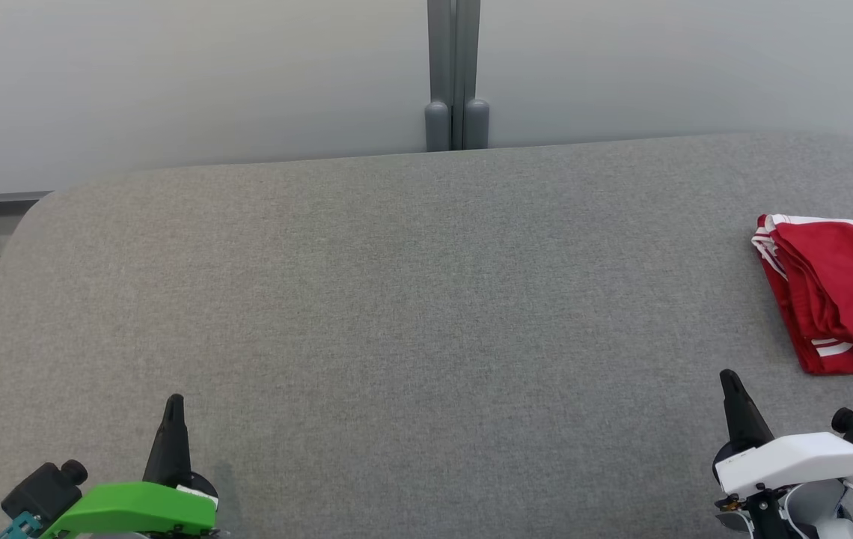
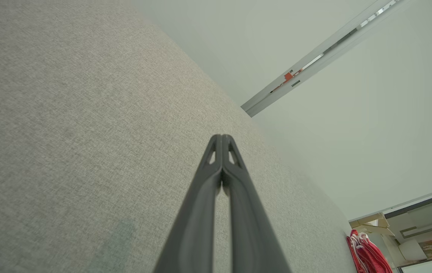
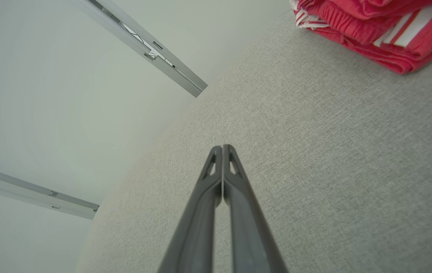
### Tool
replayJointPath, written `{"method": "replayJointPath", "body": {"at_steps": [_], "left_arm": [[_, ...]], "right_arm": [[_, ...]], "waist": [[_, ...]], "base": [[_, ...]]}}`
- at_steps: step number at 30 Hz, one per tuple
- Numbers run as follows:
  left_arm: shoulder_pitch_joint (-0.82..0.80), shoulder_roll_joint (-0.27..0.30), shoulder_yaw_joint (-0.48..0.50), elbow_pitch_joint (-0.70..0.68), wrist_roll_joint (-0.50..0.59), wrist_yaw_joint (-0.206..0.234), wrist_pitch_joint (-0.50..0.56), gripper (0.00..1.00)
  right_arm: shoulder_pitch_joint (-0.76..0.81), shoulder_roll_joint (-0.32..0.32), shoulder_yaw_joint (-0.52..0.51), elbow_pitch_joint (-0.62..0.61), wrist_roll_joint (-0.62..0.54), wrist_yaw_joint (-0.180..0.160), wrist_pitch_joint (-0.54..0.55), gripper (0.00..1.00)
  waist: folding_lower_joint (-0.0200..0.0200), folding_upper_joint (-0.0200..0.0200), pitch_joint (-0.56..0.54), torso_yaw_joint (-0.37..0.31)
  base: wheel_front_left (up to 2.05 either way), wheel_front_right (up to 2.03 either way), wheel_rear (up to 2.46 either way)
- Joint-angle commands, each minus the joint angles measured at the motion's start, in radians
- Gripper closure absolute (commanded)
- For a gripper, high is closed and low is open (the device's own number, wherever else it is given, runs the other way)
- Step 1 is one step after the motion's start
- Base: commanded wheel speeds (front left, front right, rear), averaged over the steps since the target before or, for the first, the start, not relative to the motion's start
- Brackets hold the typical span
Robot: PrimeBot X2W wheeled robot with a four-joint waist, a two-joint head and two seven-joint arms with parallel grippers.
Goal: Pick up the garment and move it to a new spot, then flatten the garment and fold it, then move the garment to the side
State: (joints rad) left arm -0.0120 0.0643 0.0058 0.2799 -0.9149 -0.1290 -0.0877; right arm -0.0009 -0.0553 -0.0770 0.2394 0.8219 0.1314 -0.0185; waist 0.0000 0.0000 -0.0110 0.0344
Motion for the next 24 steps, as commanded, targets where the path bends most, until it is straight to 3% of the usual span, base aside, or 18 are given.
{"method": "replayJointPath", "body": {"at_steps": [1, 24], "left_arm": [[-0.032, 0.001, 0.010, -0.015, -0.030, -0.001, 0.007, 1.00], [-0.058, -0.003, 0.045, -0.023, -0.266, -0.002, 0.076, 1.00]], "right_arm": [[-0.025, -0.004, -0.005, -0.009, 0.035, 0.000, 0.005, 1.00], [-0.057, -0.001, -0.017, -0.004, 0.300, -0.001, 0.052, 1.00]], "waist": [[0.0000, 0.0000, 0.000, 0.000], [0.0000, 0.0000, 0.004, -0.010]], "base": [[0.00, 0.00, 0.00], [0.00, 0.00, 0.00]]}}
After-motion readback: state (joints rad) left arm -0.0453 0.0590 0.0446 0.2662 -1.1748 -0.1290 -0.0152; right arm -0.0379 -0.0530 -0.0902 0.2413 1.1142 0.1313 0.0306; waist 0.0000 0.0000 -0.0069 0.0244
